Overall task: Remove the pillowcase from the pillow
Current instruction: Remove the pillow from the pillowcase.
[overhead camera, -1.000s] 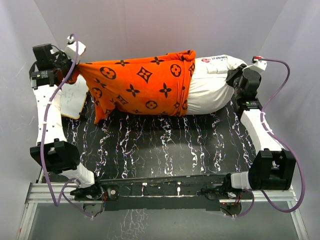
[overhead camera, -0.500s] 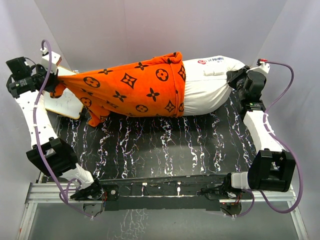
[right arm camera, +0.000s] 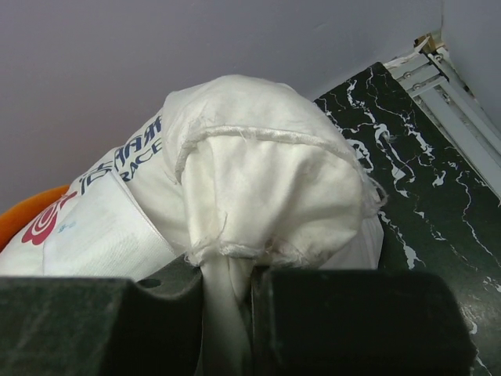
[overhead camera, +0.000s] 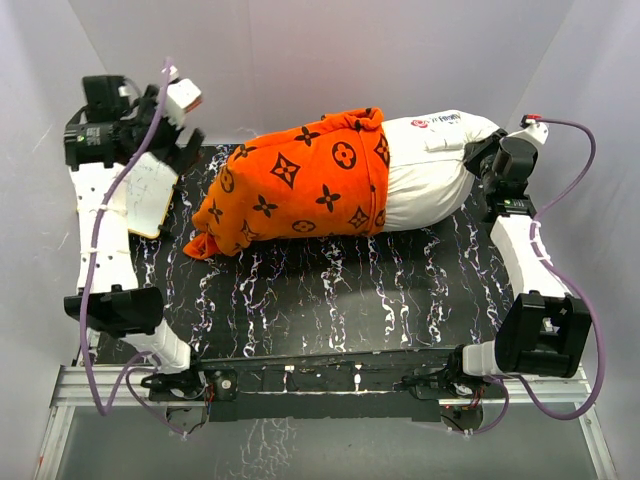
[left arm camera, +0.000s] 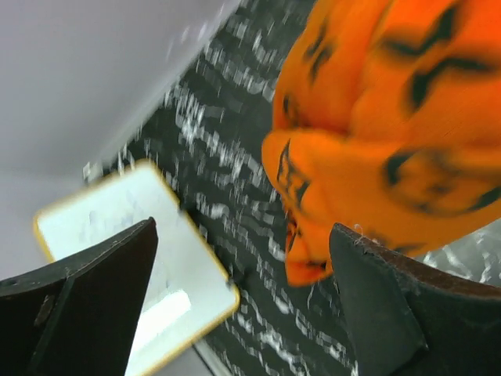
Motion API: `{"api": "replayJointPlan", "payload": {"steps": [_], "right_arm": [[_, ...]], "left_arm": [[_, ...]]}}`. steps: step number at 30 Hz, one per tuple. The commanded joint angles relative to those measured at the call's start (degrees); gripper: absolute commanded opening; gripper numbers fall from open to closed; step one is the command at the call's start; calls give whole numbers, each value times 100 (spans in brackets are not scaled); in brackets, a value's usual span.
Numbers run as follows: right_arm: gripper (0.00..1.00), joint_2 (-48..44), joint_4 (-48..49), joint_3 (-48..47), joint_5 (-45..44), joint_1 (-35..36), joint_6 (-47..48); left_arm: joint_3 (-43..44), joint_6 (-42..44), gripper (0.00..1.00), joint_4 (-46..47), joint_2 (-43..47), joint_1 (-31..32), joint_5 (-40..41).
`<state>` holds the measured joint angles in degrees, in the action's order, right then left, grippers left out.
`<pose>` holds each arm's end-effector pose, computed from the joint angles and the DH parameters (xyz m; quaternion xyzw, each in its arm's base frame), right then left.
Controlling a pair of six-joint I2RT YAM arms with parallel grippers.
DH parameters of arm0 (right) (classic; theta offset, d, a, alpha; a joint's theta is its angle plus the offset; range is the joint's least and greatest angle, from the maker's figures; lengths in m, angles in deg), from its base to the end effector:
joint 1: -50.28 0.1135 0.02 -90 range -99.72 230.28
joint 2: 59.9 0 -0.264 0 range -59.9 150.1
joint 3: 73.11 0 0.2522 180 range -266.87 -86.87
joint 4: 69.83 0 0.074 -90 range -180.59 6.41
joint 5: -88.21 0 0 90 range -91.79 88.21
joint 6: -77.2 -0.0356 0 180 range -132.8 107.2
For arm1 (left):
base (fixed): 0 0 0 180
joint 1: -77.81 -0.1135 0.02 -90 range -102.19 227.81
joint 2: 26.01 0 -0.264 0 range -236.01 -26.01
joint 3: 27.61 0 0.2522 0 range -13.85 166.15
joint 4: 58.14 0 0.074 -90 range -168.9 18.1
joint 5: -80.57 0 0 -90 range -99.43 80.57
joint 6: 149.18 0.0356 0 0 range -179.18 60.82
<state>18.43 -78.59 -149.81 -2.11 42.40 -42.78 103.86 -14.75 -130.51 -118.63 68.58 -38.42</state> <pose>0.3234 -0.0450 0.3451 0.2509 0.7261 0.1206 0.6287 0.3148 0.0337 0.4774 0.3708 0.7772 0.0100 0.5083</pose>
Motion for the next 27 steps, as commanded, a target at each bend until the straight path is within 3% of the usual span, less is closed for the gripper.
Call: {"api": "replayJointPlan", "payload": {"steps": [1, 4, 7, 11, 15, 17, 21, 27], "right_arm": [[8, -341, 154, -429, -432, 159, 298], [8, -412, 145, -502, -514, 466, 399], [8, -417, 63, -627, -628, 659, 509], [8, -312, -115, -796, -1015, 646, 766], [8, -119, -202, -966, -863, 479, 771], [8, -36, -152, -1041, -714, 463, 753], [8, 123, -133, -1215, -316, 472, 715], [8, 62, -32, -1130, -129, 472, 875]], "left_arm": [[1454, -548, 90, -654, -379, 1057, -167], [1895, -927, 90, -400, -668, 1743, 297], [1598, -966, 91, -156, -706, 2036, 676], [750, -101, 93, -563, -523, 2010, 1355], [903, 763, 94, -1882, -575, 927, 276], [882, 1264, 96, -2346, -567, 733, 107], [-316, 1870, 97, -2219, -118, 710, -266], [-440, 1133, 97, -1407, -525, 707, -750]]}}
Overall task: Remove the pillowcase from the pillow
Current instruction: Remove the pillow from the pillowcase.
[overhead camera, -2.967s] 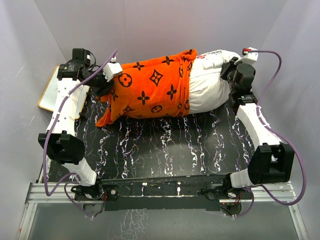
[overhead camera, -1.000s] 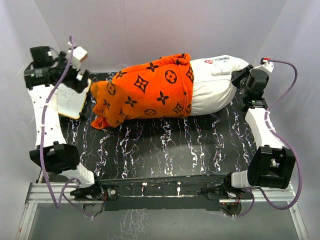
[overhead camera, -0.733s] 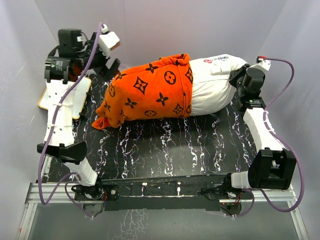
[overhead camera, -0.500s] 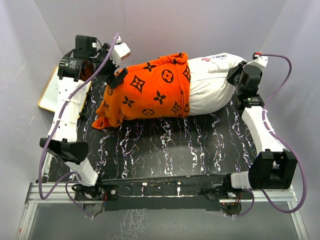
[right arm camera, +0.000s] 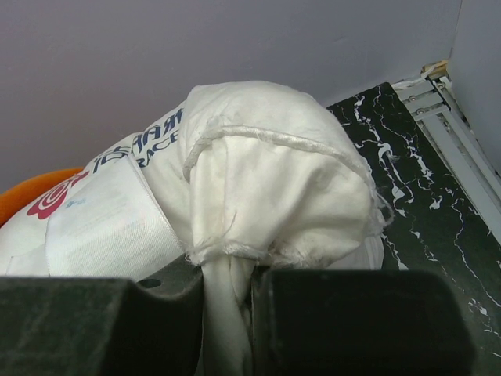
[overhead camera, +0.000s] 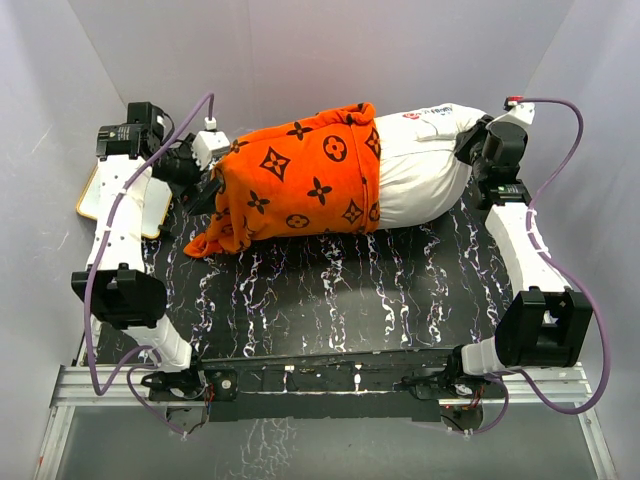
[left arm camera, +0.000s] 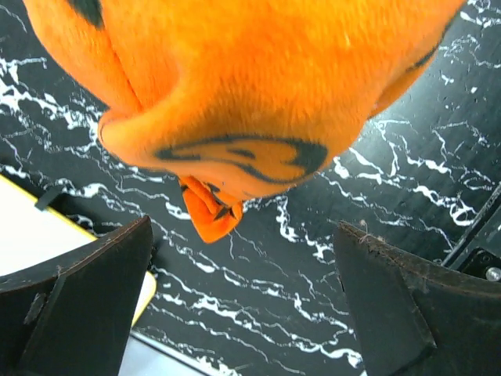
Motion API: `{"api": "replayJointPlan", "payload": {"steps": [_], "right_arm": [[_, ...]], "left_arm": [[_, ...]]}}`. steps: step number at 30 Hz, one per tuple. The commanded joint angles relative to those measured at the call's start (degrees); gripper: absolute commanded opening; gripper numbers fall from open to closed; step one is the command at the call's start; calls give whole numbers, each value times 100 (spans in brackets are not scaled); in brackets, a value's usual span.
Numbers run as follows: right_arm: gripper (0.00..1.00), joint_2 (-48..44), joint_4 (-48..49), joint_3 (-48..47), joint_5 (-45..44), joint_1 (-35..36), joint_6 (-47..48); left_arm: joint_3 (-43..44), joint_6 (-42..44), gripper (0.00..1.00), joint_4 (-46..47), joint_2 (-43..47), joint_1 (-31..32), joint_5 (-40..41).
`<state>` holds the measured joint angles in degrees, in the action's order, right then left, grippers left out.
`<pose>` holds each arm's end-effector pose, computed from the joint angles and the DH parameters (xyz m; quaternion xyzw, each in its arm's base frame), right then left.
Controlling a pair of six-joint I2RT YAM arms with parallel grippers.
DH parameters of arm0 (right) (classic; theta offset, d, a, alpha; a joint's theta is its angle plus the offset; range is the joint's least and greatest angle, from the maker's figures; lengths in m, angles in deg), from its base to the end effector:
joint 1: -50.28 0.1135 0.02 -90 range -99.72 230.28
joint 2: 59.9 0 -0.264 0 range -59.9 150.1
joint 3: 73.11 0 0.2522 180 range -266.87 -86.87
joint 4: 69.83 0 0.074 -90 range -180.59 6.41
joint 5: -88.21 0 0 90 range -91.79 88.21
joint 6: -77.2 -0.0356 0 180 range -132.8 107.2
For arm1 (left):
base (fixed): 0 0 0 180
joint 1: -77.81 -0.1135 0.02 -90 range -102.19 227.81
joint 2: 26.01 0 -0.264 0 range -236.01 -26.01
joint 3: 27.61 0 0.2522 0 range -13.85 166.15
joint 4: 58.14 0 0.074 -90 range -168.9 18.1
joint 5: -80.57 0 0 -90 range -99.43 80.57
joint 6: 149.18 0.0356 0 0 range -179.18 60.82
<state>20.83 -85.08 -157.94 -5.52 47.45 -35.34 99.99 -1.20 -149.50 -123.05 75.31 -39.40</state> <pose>0.3360 -0.0189 0.3709 0.1897 0.7487 0.0839 0.6297 0.3211 -0.0038 0.4122 0.4928 0.7970 -0.0935 0.3364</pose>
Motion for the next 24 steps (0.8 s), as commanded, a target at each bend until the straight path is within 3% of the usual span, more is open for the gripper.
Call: {"api": "replayJointPlan", "payload": {"steps": [1, 4, 10, 14, 16, 17, 18, 24], "right_arm": [[8, -180, 635, -320, 297, -33, 141], [8, -176, 701, -301, 559, -28, 200], [8, -194, 940, -195, 935, -25, 155], [8, -173, 903, -181, 754, -25, 225], [8, -151, 848, -198, 554, -33, 226], [8, -110, 774, -249, 436, -33, 201], [8, -53, 665, -332, 303, -45, 163], [9, 148, 318, -660, -394, -94, 89]], "left_arm": [[-115, -421, 97, 847, -111, 39, -678], [-344, -1040, 97, 1991, -63, 38, -680], [-968, -430, 94, 2181, 5, 229, -928], [-1025, -277, 58, 2030, 121, 258, -895], [-900, -213, 27, 1888, 153, 251, -662], [-842, -230, 4, 1866, 183, 239, -454], [-820, -360, 0, 1950, 234, 210, -275], [-1341, -589, 0, 3029, 956, -183, 869]]}}
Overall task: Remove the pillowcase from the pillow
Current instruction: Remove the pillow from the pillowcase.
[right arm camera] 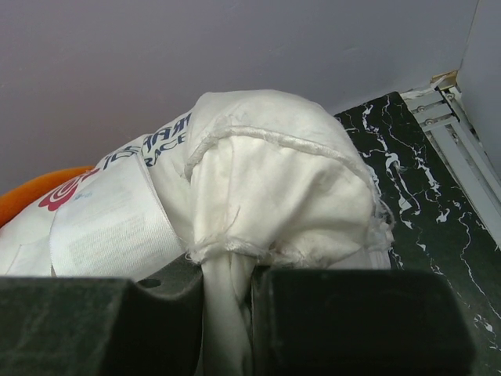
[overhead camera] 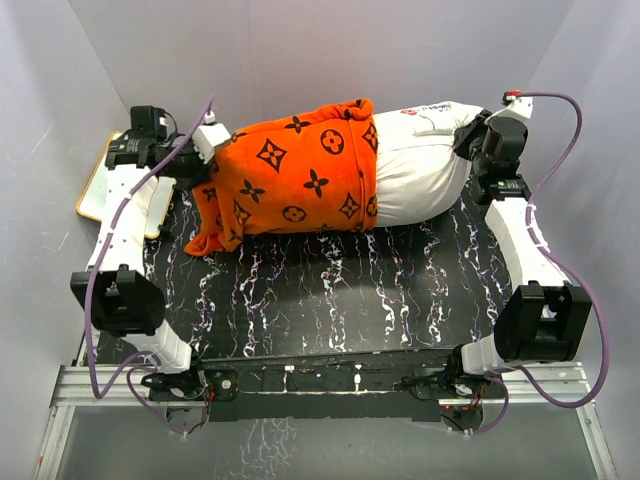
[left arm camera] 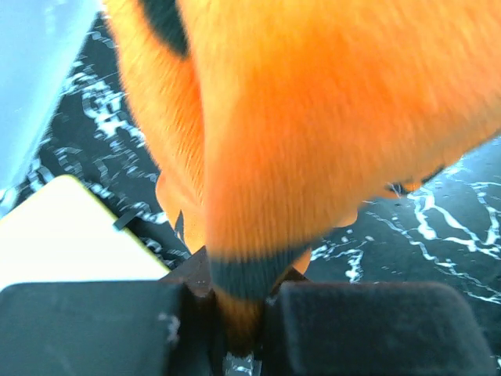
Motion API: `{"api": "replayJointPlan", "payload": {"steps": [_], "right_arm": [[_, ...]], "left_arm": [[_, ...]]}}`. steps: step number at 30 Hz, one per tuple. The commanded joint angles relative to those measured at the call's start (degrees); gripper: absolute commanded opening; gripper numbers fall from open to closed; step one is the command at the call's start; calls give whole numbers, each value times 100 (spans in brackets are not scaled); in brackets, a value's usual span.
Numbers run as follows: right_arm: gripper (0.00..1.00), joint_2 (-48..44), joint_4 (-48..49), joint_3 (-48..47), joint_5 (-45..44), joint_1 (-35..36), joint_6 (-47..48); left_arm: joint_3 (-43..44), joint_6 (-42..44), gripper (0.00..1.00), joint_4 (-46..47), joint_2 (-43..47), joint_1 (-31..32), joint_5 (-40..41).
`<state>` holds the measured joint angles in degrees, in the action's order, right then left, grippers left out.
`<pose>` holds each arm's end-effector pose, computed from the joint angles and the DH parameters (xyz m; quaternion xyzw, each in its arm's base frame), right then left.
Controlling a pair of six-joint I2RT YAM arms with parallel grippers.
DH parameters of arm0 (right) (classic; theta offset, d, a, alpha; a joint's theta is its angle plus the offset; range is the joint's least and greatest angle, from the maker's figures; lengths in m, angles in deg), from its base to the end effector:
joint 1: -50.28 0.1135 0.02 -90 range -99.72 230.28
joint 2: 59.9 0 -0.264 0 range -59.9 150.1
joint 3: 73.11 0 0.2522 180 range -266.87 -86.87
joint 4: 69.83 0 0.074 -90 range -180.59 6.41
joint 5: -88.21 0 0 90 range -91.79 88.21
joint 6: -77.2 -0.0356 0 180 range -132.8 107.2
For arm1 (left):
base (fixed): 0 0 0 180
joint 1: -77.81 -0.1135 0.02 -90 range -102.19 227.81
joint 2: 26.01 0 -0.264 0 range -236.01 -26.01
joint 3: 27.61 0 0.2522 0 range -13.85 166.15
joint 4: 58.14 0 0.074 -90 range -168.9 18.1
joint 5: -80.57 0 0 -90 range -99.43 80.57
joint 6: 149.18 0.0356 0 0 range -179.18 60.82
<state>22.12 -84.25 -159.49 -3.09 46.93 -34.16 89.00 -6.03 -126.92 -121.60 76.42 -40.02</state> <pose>0.3421 -0.0208 0.3750 0.1711 0.7470 0.0920 0.6358 0.3518 -0.0096 0.3892 0.4783 0.7681 -0.0595 0.4217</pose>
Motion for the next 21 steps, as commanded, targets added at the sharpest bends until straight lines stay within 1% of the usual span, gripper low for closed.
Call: {"api": "replayJointPlan", "payload": {"steps": [1, 5, 8, 11, 13, 15, 17, 20, 21], "right_arm": [[8, 33, 200, -540, -749, -38, 22], [8, 130, 146, -543, -1102, -55, 166], [9, 250, 154, -376, -1311, -133, 145], [9, 341, 224, 23, -1147, -527, -314], [9, 338, 312, 350, -878, -896, -729], [9, 296, 425, 577, -862, -1055, -848], [9, 278, 460, 616, -897, -1062, -843], [9, 416, 318, 385, -1015, -1063, -737], [9, 469, 284, 313, -1090, -1062, -666]], "left_arm": [[-339, -145, 0, 973, 911, -331, 1157], [-486, -331, 0, 1429, 1168, -682, 1445], [-470, -675, 0, 1785, 1209, -1137, 1670], [-507, -975, 0, 2098, 1227, -1916, 1525], [-615, -994, 0, 2182, 1212, -2516, 1335], [-777, -948, 0, 2174, 1172, -3037, 1102], [-1201, -792, 0, 2246, 1207, -3282, 1114], [-2176, -419, 0, 2930, 1440, -3363, 1493], [-2368, -400, 0, 3117, 1457, -3394, 1602]]}}
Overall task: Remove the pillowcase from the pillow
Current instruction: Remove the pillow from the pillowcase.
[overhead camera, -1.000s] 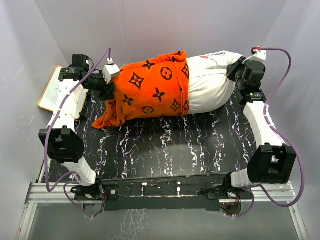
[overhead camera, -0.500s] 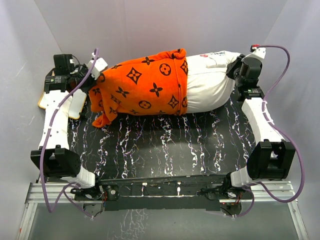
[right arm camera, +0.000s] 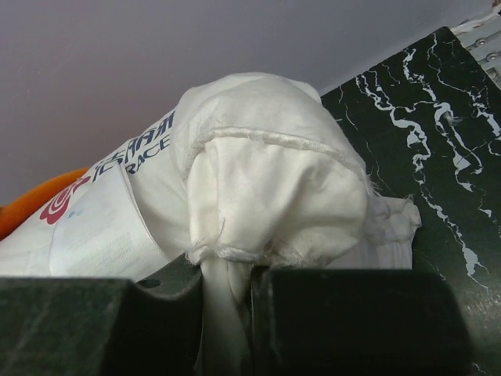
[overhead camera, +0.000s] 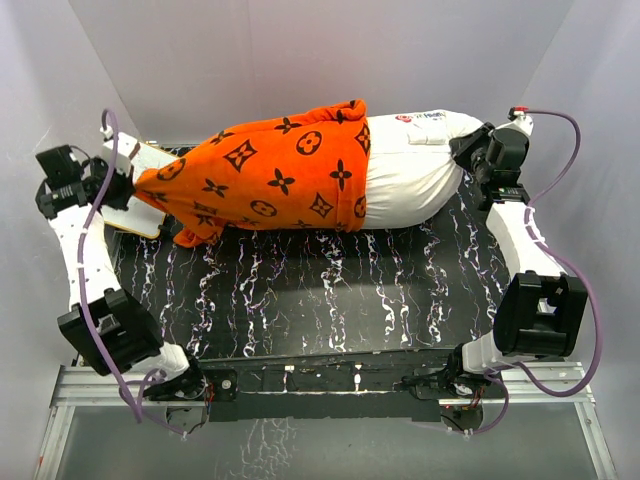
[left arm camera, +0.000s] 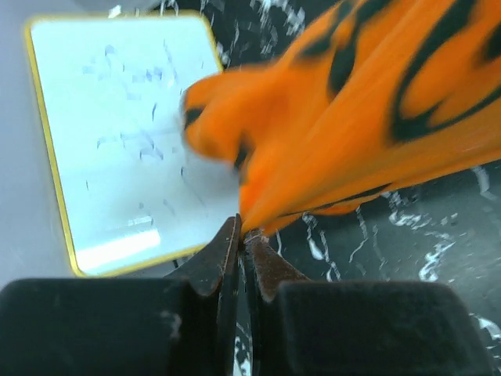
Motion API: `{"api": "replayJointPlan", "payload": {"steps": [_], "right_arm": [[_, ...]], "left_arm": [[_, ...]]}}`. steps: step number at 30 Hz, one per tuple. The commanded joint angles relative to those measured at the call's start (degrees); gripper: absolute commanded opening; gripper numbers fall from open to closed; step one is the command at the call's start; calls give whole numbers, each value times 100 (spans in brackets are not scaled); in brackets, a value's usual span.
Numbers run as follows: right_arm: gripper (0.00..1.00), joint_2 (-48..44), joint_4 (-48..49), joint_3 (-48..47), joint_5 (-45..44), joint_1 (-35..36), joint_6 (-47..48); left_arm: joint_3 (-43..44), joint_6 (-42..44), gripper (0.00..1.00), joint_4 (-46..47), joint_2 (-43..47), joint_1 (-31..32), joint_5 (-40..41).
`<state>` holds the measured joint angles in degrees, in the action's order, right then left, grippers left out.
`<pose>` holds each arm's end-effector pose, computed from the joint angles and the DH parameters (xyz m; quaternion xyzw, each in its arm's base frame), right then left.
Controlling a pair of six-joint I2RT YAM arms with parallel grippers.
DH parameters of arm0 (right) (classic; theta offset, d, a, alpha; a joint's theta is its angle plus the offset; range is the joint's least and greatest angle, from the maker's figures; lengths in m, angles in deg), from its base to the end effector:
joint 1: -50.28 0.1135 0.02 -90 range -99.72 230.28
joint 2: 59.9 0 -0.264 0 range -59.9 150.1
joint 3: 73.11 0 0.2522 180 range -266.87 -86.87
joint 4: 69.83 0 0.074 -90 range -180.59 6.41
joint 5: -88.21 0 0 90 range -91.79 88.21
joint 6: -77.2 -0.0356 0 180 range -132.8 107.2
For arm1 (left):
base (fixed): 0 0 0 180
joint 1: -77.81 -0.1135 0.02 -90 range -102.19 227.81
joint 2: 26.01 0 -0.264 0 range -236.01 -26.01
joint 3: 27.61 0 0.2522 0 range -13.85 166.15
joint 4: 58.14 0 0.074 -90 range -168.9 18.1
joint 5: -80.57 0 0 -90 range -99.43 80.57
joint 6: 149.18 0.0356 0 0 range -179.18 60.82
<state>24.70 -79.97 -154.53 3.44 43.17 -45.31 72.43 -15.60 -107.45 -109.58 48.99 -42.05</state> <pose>0.3512 -0.0405 0.3371 0.2389 0.7468 0.1711 0.5967 0.2893 0.1373 0.3910 0.2415 0.8186 0.0722 0.5162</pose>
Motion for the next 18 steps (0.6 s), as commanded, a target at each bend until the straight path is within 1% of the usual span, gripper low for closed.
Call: {"api": "replayJointPlan", "payload": {"steps": [1, 5, 7, 9, 11, 12, 13, 14, 15, 16, 18], "right_arm": [[9, 246, -187, -250, -1824, -686, 515], [9, 335, -225, -249, -2020, -690, 553], [9, 355, -199, -175, -1905, -690, 499], [9, 299, -108, -152, -1636, -603, 485], [9, 252, -76, -295, -1604, -270, 655], [9, 260, -174, -464, -1679, -43, 784], [9, 273, -306, -619, -1775, 181, 917], [9, 283, -414, -751, -1884, 396, 1029], [9, 292, -567, -923, -1946, 536, 1083], [9, 291, -729, -1028, -1992, 626, 1091], [9, 326, -1099, -1252, -1998, 662, 1045]], "left_arm": [[-778, 508, 0, 1280, 220, -690, 1872], [-397, 178, 0, 1217, -125, -977, 1867], [-144, 155, 0, 1021, -231, -1132, 1675], [195, 227, 0, 318, -209, -1139, 1009], [456, 140, 0, -486, -88, -987, -48], [535, 63, 7, -884, -33, -708, -417], [568, 104, 26, -1268, 0, -324, -597], [535, 260, 52, -1642, 30, 207, -630], [312, 382, 89, -1835, 101, 715, -621], [27, 392, 96, -1766, 275, 1168, -552], [-686, 192, 97, -1220, 486, 1929, -322]]}}
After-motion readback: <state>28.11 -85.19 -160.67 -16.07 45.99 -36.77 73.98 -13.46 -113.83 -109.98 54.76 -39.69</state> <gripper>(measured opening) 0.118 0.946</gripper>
